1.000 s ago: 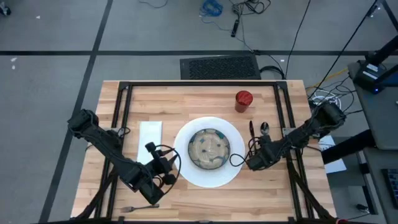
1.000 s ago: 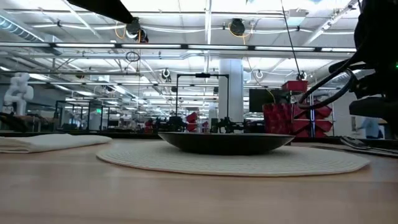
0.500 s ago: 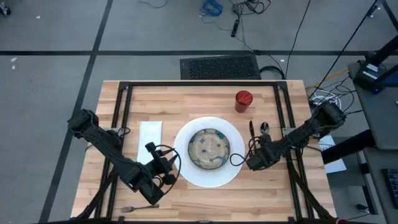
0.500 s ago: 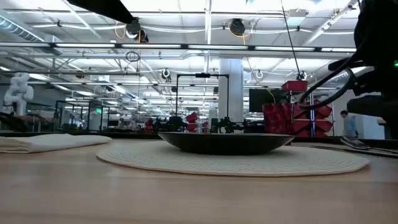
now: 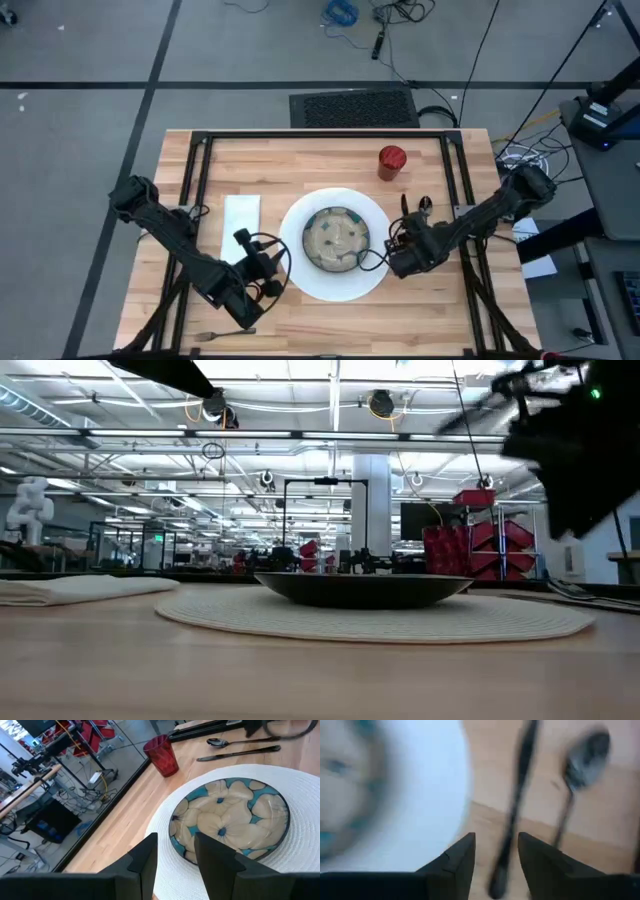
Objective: Set table place
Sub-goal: Put the black fork on the white napkin
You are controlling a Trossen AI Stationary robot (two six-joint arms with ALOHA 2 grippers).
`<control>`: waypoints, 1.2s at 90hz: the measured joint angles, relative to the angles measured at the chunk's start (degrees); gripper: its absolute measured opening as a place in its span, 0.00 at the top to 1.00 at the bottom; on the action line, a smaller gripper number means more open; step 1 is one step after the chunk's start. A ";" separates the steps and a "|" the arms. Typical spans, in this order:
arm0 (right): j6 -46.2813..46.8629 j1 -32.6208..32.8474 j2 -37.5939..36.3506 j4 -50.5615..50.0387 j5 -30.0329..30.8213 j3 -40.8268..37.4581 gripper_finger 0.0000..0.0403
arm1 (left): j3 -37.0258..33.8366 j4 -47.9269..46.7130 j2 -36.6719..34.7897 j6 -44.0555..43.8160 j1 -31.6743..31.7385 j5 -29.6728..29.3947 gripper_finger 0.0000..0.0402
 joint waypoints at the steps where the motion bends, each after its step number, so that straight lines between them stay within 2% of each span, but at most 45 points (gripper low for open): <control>1: -0.63 0.00 0.00 0.21 0.91 0.39 0.66 | 0.00 0.00 0.00 0.03 -0.08 0.39 0.71; 16: -16.36 0.00 0.00 9.11 14.47 5.04 0.66 | 0.00 -0.08 0.00 1.74 -2.21 5.27 0.71; 27: -33.38 -0.02 -0.02 23.38 21.02 5.67 0.66 | 0.00 -0.08 0.00 3.39 -4.46 9.47 0.71; 39: -50.84 0.36 0.28 41.22 20.61 5.66 0.66 | 0.00 0.15 0.00 6.57 -6.07 8.98 0.71; 51: -61.56 3.14 0.55 56.29 18.25 5.66 0.66 | 0.00 2.64 0.02 9.14 -5.42 -0.51 0.71; 61: -64.77 5.57 0.55 62.18 18.73 5.66 0.66 | 0.00 3.06 0.02 9.40 -2.98 -5.12 0.71; 78: -59.37 6.80 1.01 63.62 18.75 5.66 0.66 | -0.01 2.97 0.02 9.38 1.00 -3.89 0.71; 91: -57.58 6.73 3.36 67.54 16.83 5.66 0.66 | 0.00 2.95 0.02 9.36 1.09 -2.79 0.71; 100: -59.28 6.73 6.31 71.91 16.78 5.66 0.66 | 0.00 2.89 0.02 10.12 -0.34 1.23 0.71; 108: -61.51 6.36 9.15 77.01 16.73 5.64 0.66 | -0.01 2.32 0.02 10.75 -2.46 7.76 0.71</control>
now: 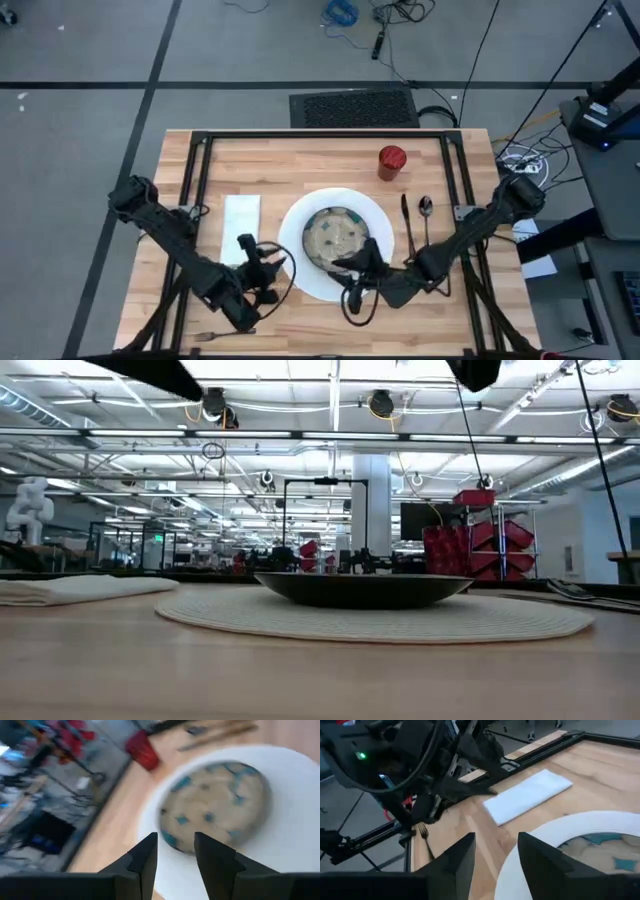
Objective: Set table place
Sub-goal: Put the black fork on the white napkin
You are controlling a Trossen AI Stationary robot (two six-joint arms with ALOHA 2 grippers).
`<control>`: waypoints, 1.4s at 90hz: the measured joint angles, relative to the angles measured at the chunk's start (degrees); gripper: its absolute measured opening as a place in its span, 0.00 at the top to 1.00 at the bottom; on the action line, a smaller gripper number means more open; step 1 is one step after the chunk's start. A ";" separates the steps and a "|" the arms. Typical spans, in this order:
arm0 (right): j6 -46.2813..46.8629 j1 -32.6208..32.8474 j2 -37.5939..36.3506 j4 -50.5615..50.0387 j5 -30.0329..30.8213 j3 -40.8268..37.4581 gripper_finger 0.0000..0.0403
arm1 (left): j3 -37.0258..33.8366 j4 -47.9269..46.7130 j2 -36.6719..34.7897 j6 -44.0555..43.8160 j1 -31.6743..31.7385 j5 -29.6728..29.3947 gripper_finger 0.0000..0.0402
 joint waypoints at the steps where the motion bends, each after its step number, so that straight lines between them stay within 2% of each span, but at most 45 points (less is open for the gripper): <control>1: -0.31 -0.05 0.34 0.70 -0.01 0.00 0.66 | -0.01 -0.18 0.00 0.00 -0.30 0.80 0.71; 12: -3.40 -0.54 4.06 8.83 -0.24 -0.02 0.66 | -0.01 -3.45 0.00 -0.23 -4.27 9.99 0.71; 18: -5.57 -0.85 5.90 13.07 -0.39 -0.02 0.66 | -0.01 -5.54 0.00 -2.05 -6.44 12.79 0.71; 32: -9.65 -2.32 9.00 20.83 -5.78 -0.02 0.66 | -0.01 -15.39 0.00 -14.05 -10.58 14.19 0.71; 42: -11.04 -4.28 9.56 22.34 -10.40 -0.02 0.65 | 0.01 -22.72 0.00 -23.66 -13.17 19.13 0.71; 50: -13.87 -5.64 9.53 22.35 -13.92 -0.02 0.64 | -0.01 -24.18 0.00 -28.47 -15.21 23.44 0.70; 59: -17.95 -6.81 9.53 22.38 -18.34 0.16 0.60 | 0.00 -23.40 -0.01 -32.55 -16.62 28.18 0.65; 70: -21.64 -7.30 9.51 21.30 -22.27 1.37 0.54 | 0.00 -23.22 -0.13 -36.67 -17.40 34.38 0.54; 87: -25.25 -5.83 9.51 20.36 -22.58 2.14 0.45 | 0.01 -18.43 -0.15 -36.17 -17.63 37.12 0.39; 109: -26.31 -2.59 12.29 21.49 -22.17 2.14 0.43 | 0.01 -5.86 0.27 -34.86 -17.66 40.97 0.37; 126: -25.85 -2.03 15.38 25.26 -22.22 2.12 0.43 | -0.01 -0.18 4.30 -35.05 -19.41 46.85 0.37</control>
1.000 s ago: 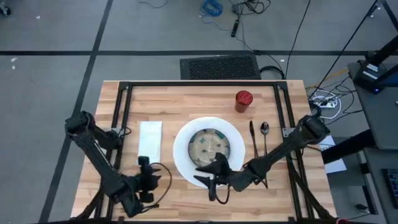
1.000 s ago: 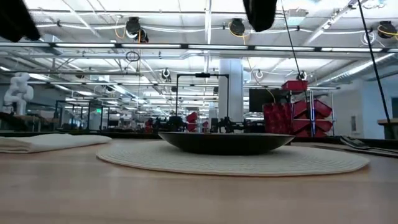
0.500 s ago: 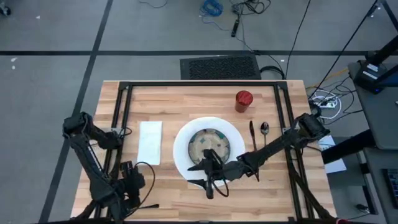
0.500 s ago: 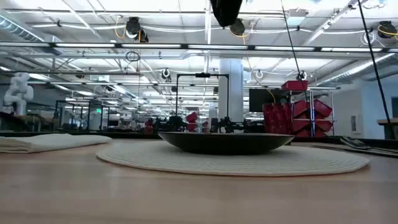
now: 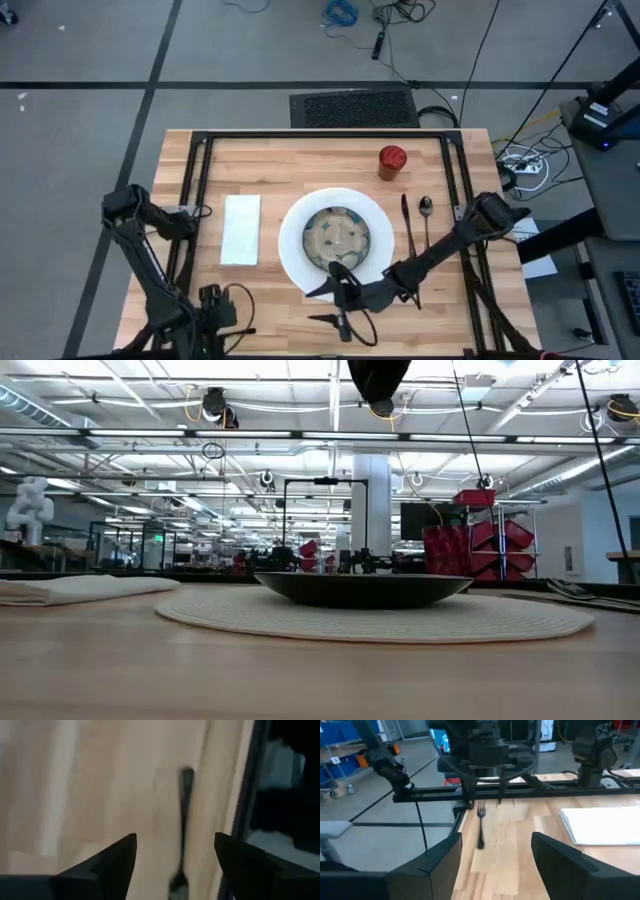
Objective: Set table place
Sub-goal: Put the black fork on the white napkin
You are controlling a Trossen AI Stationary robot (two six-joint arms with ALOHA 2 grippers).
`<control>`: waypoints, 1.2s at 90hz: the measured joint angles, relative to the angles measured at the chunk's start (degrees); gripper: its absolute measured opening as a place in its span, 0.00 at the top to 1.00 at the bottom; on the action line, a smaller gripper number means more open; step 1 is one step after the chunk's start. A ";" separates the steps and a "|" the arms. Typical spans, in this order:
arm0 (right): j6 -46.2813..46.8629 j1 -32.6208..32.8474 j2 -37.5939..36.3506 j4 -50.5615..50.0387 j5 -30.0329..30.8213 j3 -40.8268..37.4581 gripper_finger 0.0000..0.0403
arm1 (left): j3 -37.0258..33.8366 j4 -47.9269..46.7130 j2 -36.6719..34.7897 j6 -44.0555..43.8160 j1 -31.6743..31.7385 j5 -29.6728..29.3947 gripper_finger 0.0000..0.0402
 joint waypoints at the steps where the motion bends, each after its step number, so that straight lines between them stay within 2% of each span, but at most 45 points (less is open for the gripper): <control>1: -0.02 0.00 0.15 0.18 -0.04 0.00 0.43 | 0.00 0.18 0.36 0.00 -0.16 0.26 0.37; 21: -0.08 -0.30 0.67 2.03 0.07 0.00 0.43 | 0.00 4.33 6.87 -0.05 -1.81 5.26 0.37; 40: 0.02 -0.31 0.71 2.66 0.04 0.00 0.43 | 0.00 4.77 8.90 -1.19 -2.35 9.00 0.38; 75: -0.03 -0.28 0.71 2.68 0.04 0.00 0.43 | -2.62 5.77 8.64 -5.46 -1.80 8.80 0.65; 108: -0.43 -0.28 0.71 2.55 -0.09 0.00 0.43 | -4.98 7.35 8.61 -5.20 -1.80 6.64 0.76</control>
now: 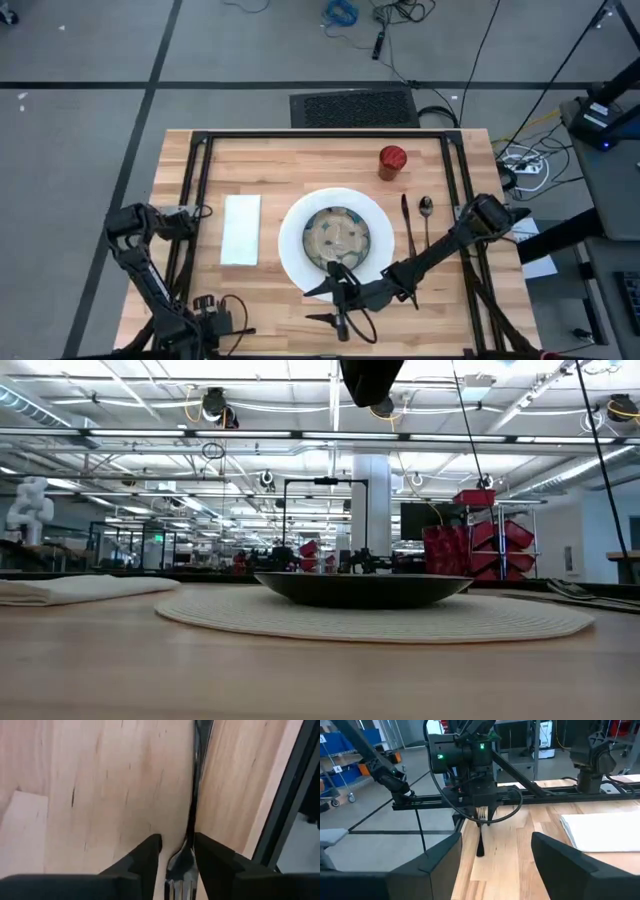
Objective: Set table place
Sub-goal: Put the black fork on the white napkin
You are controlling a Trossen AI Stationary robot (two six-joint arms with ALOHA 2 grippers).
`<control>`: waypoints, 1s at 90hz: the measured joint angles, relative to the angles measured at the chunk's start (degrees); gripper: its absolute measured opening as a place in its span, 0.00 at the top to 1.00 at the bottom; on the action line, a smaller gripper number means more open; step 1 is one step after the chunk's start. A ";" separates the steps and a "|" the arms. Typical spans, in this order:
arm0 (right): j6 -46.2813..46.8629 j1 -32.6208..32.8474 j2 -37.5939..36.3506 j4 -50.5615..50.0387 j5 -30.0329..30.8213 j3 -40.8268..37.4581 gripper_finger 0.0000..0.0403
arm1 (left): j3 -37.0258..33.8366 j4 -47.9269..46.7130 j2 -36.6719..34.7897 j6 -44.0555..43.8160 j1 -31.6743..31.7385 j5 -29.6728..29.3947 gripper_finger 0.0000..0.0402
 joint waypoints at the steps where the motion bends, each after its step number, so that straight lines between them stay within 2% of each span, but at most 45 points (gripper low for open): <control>1: 0.00 0.01 0.00 0.00 0.00 0.00 0.43 | 0.00 -0.01 0.00 0.13 0.01 -0.01 0.77; 21: 0.07 0.02 0.00 0.00 0.00 0.00 0.43 | -0.49 -0.71 0.05 1.00 0.14 -1.81 0.98; 42: 0.19 -0.05 0.00 -0.62 -0.01 0.00 0.43 | -0.79 -1.77 0.13 1.75 2.49 -4.80 0.99; 66: 1.81 -1.57 0.00 -2.89 -0.03 0.00 0.43 | 0.80 -5.45 -0.05 12.76 7.35 -9.18 1.00; 78: 7.07 -3.48 0.00 -12.41 -0.42 1.43 0.43 | 4.39 -11.48 0.26 20.04 10.02 -16.18 1.00; 90: 9.63 -5.01 0.00 -24.49 -0.47 5.44 0.43 | 6.93 -13.77 0.02 25.96 11.72 -20.06 0.99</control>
